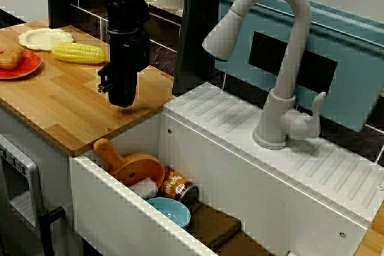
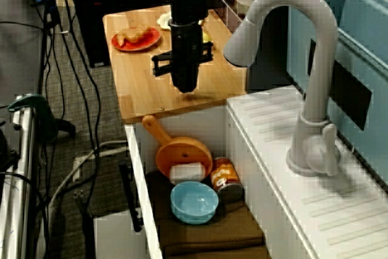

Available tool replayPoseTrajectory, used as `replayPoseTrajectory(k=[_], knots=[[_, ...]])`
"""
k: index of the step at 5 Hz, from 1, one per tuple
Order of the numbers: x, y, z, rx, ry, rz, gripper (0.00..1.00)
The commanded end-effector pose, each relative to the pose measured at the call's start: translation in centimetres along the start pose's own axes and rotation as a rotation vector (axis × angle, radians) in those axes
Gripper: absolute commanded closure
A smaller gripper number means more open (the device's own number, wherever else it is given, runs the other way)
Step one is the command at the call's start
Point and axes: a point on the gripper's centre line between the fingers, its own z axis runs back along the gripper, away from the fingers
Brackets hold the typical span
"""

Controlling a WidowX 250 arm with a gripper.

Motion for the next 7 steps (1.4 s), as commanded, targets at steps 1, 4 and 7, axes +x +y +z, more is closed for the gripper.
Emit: replayPoseTrajectory(k=[1, 4, 7], knots=[[-5.8, 1.8, 4.3, 0.205, -0.018, 0.084, 1.00], [-11.0, 3.5, 5.7, 0.271, 0.017, -0.017, 0.00], [-13.0, 5.8, 5.4, 0.243, 0.010, -0.259, 0.00]])
